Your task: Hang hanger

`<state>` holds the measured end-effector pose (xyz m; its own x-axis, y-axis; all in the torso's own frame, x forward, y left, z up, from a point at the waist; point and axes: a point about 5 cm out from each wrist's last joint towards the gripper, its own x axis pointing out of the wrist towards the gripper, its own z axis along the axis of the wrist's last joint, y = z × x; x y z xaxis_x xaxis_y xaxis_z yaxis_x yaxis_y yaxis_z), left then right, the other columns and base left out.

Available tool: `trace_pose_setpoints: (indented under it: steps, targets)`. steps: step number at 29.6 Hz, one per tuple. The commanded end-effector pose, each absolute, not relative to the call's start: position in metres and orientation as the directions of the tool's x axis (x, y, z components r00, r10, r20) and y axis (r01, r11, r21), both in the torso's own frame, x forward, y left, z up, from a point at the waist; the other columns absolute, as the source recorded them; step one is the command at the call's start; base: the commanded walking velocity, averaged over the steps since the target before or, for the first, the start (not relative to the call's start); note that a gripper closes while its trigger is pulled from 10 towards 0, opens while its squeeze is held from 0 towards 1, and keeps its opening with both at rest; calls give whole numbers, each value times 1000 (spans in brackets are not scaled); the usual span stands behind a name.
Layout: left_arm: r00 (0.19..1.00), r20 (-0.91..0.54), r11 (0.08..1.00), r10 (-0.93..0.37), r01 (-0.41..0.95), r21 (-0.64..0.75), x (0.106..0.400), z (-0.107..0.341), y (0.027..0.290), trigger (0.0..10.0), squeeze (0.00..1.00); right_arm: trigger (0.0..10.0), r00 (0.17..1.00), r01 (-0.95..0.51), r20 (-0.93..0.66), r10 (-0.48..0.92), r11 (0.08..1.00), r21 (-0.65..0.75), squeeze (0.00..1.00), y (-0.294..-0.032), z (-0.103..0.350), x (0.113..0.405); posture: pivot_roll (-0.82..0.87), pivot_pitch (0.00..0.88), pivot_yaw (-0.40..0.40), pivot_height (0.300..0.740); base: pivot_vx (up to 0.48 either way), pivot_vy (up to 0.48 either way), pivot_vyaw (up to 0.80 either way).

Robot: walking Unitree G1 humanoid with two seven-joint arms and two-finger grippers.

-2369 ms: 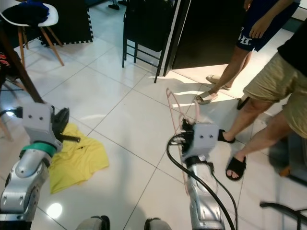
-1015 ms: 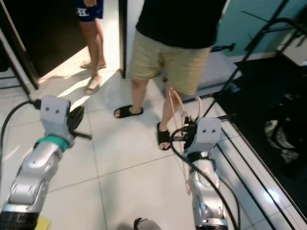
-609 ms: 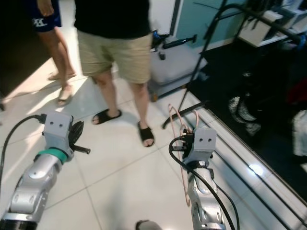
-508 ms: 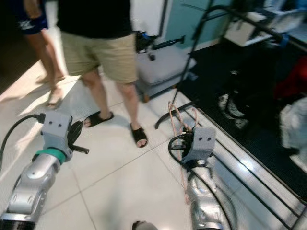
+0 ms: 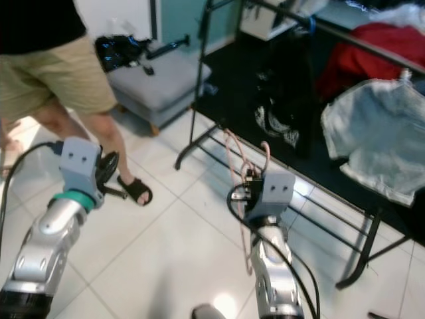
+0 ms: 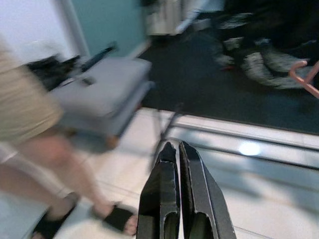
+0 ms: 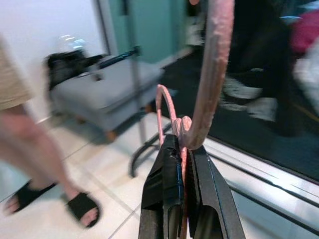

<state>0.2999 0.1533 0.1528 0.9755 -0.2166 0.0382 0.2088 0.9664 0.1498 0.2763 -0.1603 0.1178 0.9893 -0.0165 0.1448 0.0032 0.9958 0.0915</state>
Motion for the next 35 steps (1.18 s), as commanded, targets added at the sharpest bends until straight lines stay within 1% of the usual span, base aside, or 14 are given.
trace_pose_setpoints:
  steps: [1,5,7,12,16,20,21,23,29,35]
  targets:
    - [970,57,963,-237,226,148,300,159,150,10000,0,10000,984,15,175,-33,995,103,0,-162,127,277,-51,18,47,740,0,0,-800]
    - [969,64,963,-239,228,143,302,162,151,10000,0,10000,982,16,188,-36,994,108,0,-162,130,278,-52,17,49,740,0,0,-800]
    - [972,75,971,-224,216,105,305,165,153,10000,0,10000,980,16,196,-38,994,112,0,-162,132,278,-56,13,52,740,0,0,-800]
    - [971,93,974,-220,213,77,307,168,153,10000,0,10000,978,14,205,-37,994,111,0,-162,135,279,-57,11,51,740,0,0,-800]
    - [969,103,973,-224,218,73,307,170,151,10000,0,10000,977,13,210,-37,994,110,0,-162,137,280,-60,9,50,740,0,0,-800]
    - [969,110,975,-220,214,62,308,170,150,10000,0,10000,973,20,227,-36,997,70,0,-164,142,281,-64,6,48,740,0,0,-800]
    - [970,113,975,-217,210,67,308,169,149,10000,0,10000,971,32,234,-39,999,36,0,-166,143,282,-65,4,48,740,0,0,0]
    - [970,115,976,-216,209,66,308,169,149,10000,0,10000,970,42,241,-43,999,11,0,-167,145,282,-66,3,48,740,229,0,0]
    - [971,113,976,-212,206,65,309,168,148,10000,0,10000,964,74,257,-68,997,-15,0,-171,149,283,-70,3,48,740,464,0,0]
    - [969,115,975,-219,212,67,310,168,146,10000,0,10000,963,76,262,-64,996,-36,0,-171,150,282,-71,5,45,740,465,0,0]
